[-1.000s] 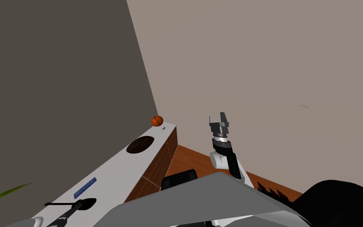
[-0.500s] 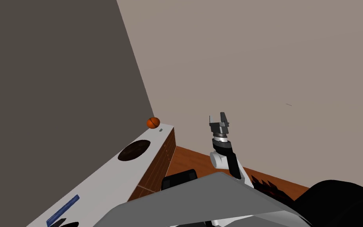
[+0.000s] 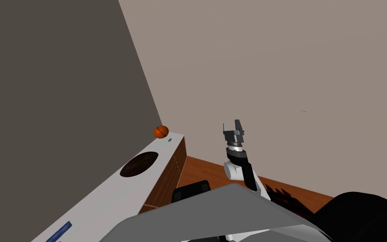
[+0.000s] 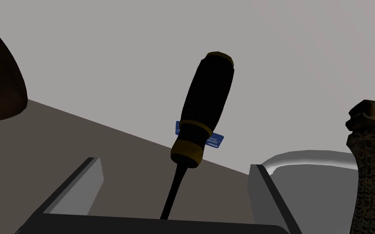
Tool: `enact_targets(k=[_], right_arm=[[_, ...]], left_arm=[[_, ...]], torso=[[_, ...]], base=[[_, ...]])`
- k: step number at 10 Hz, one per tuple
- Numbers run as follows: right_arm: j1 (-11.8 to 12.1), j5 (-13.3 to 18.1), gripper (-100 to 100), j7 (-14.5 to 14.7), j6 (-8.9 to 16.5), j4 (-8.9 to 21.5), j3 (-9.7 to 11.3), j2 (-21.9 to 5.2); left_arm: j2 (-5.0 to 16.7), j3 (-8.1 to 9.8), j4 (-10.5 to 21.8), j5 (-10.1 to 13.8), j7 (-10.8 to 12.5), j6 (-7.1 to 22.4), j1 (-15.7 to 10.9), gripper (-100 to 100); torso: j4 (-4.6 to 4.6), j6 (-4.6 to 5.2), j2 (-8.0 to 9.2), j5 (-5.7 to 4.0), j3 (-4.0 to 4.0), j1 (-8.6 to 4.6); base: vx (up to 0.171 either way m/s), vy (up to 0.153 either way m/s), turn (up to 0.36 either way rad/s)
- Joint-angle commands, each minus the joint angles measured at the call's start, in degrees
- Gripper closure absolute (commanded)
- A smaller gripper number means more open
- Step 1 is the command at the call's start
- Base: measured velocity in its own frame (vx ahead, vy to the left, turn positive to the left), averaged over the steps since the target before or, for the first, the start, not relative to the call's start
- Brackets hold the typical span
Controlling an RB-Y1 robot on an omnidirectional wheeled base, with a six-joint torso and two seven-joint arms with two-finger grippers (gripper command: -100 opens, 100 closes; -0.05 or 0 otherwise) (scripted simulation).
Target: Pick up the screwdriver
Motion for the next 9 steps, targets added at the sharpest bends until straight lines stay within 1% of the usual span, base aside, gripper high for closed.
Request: enact_targets(k=[1,3,4,5,9], right_arm=[[0.0,0.0,0,0.0,0.0,0.0,0.0,0.0],[0.0,0.0,0,0.0,0.0,0.0,0.0,0.0],[0.0,0.0,0,0.0,0.0,0.0,0.0,0.0],[0.0,0.0,0,0.0,0.0,0.0,0.0,0.0],[0.0,0.0,0,0.0,0.0,0.0,0.0,0.0]], left_arm=[[-0.63,-0.64,1.76,-0.08,-0.28,-0.51,-1.17,-100],[-1.43,-1.45,3.94,-0.22,-0.61,-1.12,-2.62,-100],[-1.21,-1.12,3.09,-0.19,-0.48,-0.88,-2.03,-100],[-1.25,-1.16,3.2,-0.2,-0.51,-0.93,-2.09,100],[-1.23,-1.15,3.2,-0.22,-0.54,-0.91,-2.07,100]], torso=[[0.0,0.0,0.0,0.0,0.0,0.0],[0.01,-0.01,0.05,0.01,0.03,0.03],[0.02,-0.02,0.06,0.01,0.04,0.03],[0.01,-0.03,0.04,0.0,0.03,0.01],[0.01,-0.03,0.01,0.01,0.01,-0.01]], base=[[-0.011,0.009,-0.116],[-0.012,0.012,-0.079],[-0.005,0.005,-0.013],[0.0,0.0,0.0],[0.0,0.0,0.0]])
